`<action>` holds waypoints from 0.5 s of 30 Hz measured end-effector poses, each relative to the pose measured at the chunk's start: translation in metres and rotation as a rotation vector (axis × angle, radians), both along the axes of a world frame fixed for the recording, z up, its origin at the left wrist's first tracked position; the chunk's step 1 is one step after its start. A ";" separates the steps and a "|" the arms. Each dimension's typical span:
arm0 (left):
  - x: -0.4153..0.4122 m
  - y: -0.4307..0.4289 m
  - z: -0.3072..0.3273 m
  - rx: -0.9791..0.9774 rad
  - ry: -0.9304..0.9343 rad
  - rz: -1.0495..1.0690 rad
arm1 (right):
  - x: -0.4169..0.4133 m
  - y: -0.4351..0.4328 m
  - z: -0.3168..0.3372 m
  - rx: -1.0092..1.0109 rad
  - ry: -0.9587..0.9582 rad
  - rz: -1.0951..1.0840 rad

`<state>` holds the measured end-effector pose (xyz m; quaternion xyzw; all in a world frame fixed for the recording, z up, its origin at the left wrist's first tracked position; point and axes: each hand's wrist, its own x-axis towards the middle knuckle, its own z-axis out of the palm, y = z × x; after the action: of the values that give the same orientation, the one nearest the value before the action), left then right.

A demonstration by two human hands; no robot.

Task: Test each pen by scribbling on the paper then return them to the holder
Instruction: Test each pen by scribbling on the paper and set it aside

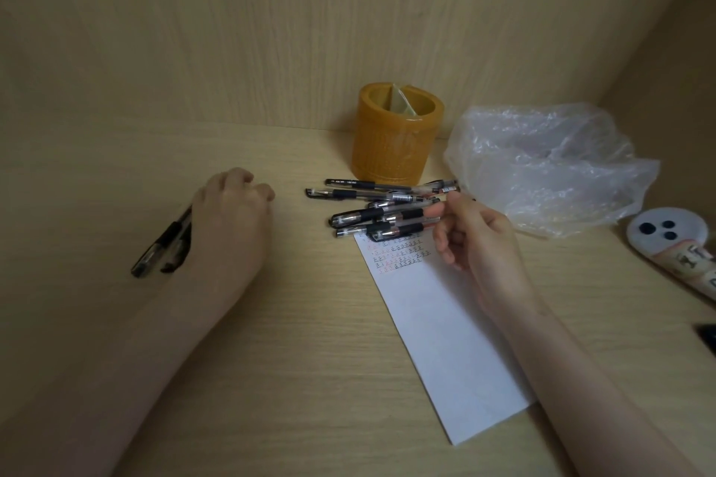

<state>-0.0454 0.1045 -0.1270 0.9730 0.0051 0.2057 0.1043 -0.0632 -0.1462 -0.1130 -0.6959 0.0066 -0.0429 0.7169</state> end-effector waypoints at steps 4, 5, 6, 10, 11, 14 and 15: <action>-0.003 0.001 0.001 0.032 0.064 0.027 | -0.001 0.000 0.000 -0.014 -0.005 0.005; -0.003 0.001 0.002 0.040 0.049 0.040 | -0.001 0.000 0.000 -0.014 -0.005 0.003; -0.003 0.001 0.002 0.048 0.034 0.049 | -0.001 0.000 0.001 -0.014 -0.004 0.002; -0.003 0.000 0.000 0.064 0.059 0.057 | -0.001 -0.001 0.001 -0.017 0.002 -0.001; -0.003 0.000 -0.001 0.062 0.082 0.056 | -0.001 0.000 0.001 -0.020 0.004 0.000; -0.002 0.000 -0.002 0.095 0.087 0.050 | -0.001 0.000 0.001 -0.023 0.000 0.003; -0.001 0.000 -0.002 0.094 0.073 0.052 | -0.001 0.000 0.000 -0.022 -0.002 0.003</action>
<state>-0.0469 0.1049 -0.1293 0.9833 0.0244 0.1725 0.0527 -0.0641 -0.1463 -0.1125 -0.7037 0.0045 -0.0426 0.7092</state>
